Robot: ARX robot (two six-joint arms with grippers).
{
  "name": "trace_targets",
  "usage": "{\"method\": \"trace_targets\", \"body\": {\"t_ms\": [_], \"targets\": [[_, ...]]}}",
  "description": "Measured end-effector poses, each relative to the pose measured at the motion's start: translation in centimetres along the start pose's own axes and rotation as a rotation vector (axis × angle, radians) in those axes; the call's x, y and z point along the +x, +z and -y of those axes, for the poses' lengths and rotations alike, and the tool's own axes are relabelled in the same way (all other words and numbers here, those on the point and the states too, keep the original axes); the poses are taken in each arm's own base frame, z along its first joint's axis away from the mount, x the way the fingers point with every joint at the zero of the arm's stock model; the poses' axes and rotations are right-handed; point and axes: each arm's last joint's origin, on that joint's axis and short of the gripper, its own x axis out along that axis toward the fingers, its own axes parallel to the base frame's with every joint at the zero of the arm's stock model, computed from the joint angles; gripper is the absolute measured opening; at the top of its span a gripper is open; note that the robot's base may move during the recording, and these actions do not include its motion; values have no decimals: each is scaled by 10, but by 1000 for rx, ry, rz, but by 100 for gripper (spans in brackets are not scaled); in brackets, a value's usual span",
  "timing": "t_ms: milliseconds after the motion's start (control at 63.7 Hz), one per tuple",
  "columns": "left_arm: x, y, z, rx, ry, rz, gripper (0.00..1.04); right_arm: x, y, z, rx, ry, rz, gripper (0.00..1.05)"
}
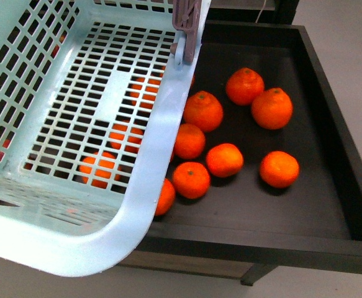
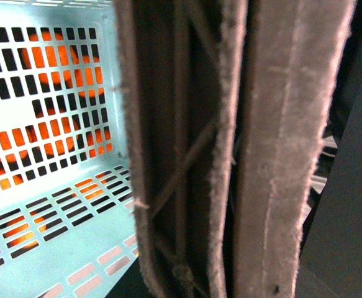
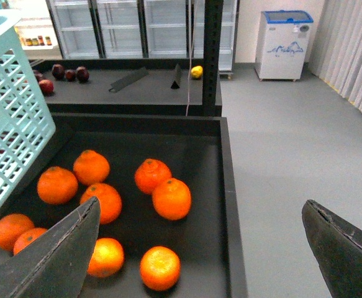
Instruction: Pick lemon and mango into basket
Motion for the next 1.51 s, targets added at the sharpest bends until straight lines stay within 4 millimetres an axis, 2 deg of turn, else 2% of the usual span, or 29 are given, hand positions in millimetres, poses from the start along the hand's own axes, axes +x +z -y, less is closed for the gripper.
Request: {"method": "trace_targets", "body": {"t_ms": [1506], "targets": [[0, 0, -1, 3, 2, 0, 17, 0, 0, 0, 0, 2, 0, 96]]}}
